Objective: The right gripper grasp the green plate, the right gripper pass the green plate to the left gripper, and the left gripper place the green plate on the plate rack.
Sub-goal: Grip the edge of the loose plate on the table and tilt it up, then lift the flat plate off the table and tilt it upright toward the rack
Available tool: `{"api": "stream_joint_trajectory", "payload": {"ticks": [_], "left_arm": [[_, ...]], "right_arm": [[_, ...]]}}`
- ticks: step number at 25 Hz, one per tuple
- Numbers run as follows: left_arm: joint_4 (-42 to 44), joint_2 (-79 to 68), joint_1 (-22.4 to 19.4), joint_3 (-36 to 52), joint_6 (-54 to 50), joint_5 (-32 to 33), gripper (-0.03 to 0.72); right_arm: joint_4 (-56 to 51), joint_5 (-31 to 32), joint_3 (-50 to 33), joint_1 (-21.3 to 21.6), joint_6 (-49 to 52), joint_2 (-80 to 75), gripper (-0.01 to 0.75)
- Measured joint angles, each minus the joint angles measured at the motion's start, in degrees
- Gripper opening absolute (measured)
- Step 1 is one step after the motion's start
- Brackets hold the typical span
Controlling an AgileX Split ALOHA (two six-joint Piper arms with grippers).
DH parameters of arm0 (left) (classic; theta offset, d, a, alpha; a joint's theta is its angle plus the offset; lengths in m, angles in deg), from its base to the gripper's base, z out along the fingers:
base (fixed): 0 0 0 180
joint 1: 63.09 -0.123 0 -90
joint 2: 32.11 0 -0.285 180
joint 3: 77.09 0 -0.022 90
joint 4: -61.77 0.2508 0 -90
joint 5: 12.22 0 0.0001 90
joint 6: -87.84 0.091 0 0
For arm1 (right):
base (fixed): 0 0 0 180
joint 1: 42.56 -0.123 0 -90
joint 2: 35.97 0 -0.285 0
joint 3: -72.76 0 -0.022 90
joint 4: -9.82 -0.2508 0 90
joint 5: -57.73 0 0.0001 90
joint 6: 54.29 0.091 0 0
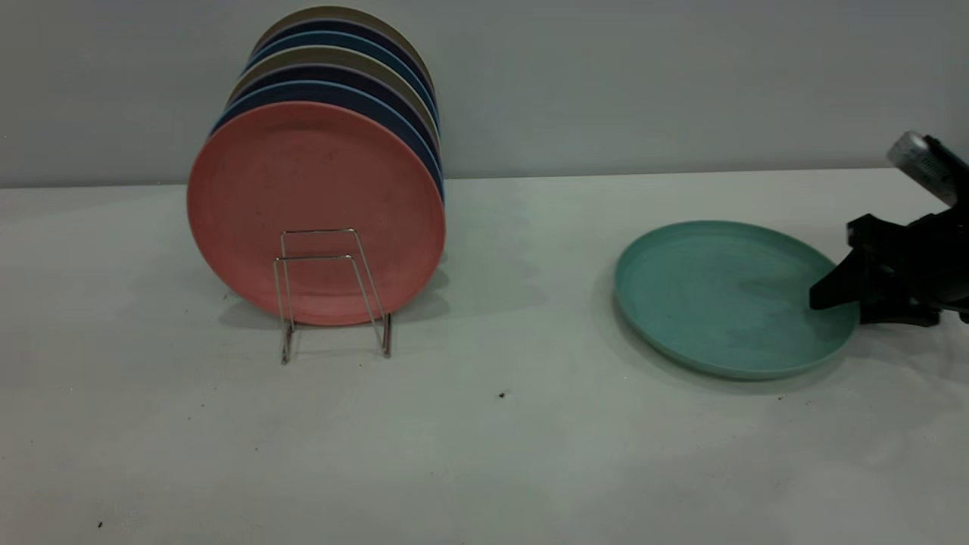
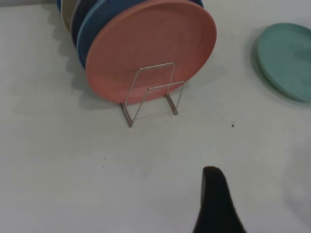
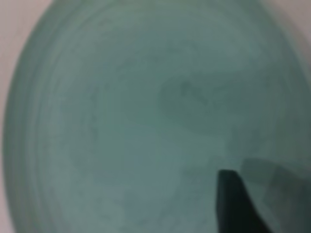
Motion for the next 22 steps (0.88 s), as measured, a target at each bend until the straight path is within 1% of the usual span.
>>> {"api": "stream_joint_trajectory", "payload": {"ticks": [3, 4, 6, 8, 10, 12, 15, 18, 22], "left_arm": [[-1.1, -2.4, 0.0, 0.0, 0.0, -0.1, 0.505], [-1.9, -3.7, 0.0, 0.0, 0.2, -0.2, 0.505], [-3.9, -6.7, 0.0, 0.0, 1.4, -0.5, 0.505], [-7.4, -10.7, 0.0, 0.0, 4.2, -1.0, 0.505], [-12.0, -14.9, 0.0, 0.0, 7.8, -1.7, 0.505], [-18.3, -19.8, 0.0, -0.1, 12.3, -2.1, 0.505], [-28.3, -26.7, 0.0, -0.1, 22.0, -2.4, 0.505], [-38.9, -33.3, 0.0, -0.1, 31.8, -2.5, 0.505], [-50.2, -41.8, 0.0, -0.5, 43.2, -2.1, 0.505]], "right_arm": [[-0.3, -2.8, 0.1, -1.1, 0.6, 0.0, 0.116], [-0.4, -3.3, 0.1, -1.2, 0.9, 0.0, 0.063], [0.1, -3.3, 0.1, -1.2, 1.1, 0.2, 0.020], [3.3, -3.7, 0.1, -1.1, 1.2, 1.2, 0.013], [9.2, -3.8, 0.0, -1.1, 1.7, 3.6, 0.013], [15.4, -4.0, 0.0, -1.2, 3.6, 6.8, 0.013], [22.7, -3.6, 0.0, -2.2, 7.3, 11.5, 0.013], [26.5, -0.8, 0.0, -4.9, 10.0, 14.3, 0.013], [26.6, 4.3, 0.0, -10.4, 11.1, 15.6, 0.013]]}}
